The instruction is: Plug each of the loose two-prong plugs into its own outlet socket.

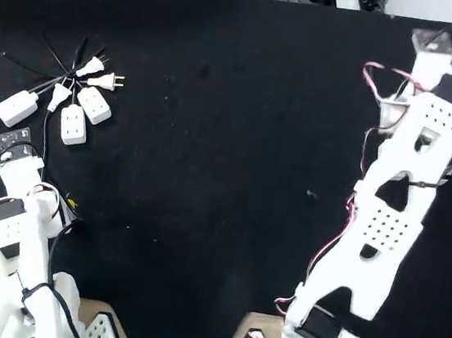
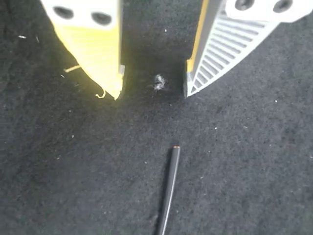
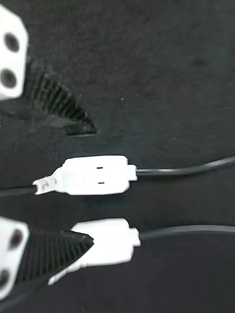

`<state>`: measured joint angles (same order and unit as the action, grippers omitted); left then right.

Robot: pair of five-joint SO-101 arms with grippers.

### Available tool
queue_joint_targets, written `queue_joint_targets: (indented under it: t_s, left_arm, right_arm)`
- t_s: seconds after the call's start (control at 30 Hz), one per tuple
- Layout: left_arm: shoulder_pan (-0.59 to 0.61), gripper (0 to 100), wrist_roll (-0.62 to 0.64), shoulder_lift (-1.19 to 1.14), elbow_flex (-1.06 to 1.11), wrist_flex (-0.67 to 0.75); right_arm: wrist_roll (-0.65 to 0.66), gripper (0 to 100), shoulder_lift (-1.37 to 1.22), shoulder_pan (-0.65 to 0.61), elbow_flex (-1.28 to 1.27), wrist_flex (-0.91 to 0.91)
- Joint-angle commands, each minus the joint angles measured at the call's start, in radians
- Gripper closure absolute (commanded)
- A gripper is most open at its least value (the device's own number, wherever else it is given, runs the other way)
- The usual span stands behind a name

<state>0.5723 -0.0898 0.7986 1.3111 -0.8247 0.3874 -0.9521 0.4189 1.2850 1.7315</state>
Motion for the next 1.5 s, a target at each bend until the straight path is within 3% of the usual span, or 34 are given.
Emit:
queue_joint_targets:
  t_s: [0.0,0.13,0.27,0.43,0.5,0.7,0.83,0.9,1.0,1.23,1.47]
  left_arm:
    - [-0.008,79,0.006,0.011,-0.050,0.012]
    - [-0.008,79,0.006,0.011,-0.050,0.012]
    - [-0.008,79,0.006,0.011,-0.050,0.012]
    - [-0.008,79,0.006,0.011,-0.050,0.012]
    - [-0.008,79,0.006,0.011,-0.050,0.012]
    - [-0.008,79,0.006,0.009,-0.050,0.012]
    - [-0.008,79,0.006,0.006,-0.048,0.012]
    - [-0.008,79,0.006,0.003,-0.048,0.014]
    - [-0.008,79,0.006,0.000,-0.038,0.038]
    - [-0.010,79,0.005,0.008,-0.012,0.097]
    - [-0.012,79,-0.048,-0.002,-0.203,-0.041]
  right_arm:
    - [-0.011,70.6,0.179,-0.041,0.047,0.034]
    - [-0.029,76.6,0.302,-0.074,-0.024,0.037]
    - [-0.071,85.6,0.515,-0.127,-0.262,0.037]
    - [-0.072,80.8,0.820,-0.305,-0.705,0.020]
    - [-0.080,78.6,0.912,-0.404,-0.895,-0.060]
    - [-0.272,78.4,1.086,-0.628,-1.458,-0.445]
    - [-0.342,78.4,1.130,-0.680,-1.701,-0.732]
    - [-0.400,78.4,1.115,-0.680,-1.784,-0.848]
    - [-0.477,79.2,1.099,-0.701,-1.848,-0.878]
    - [-0.519,98.1,1.133,-0.776,-1.948,-0.905]
    - [-0.520,88.6,1.256,-0.783,-2.111,-1.057]
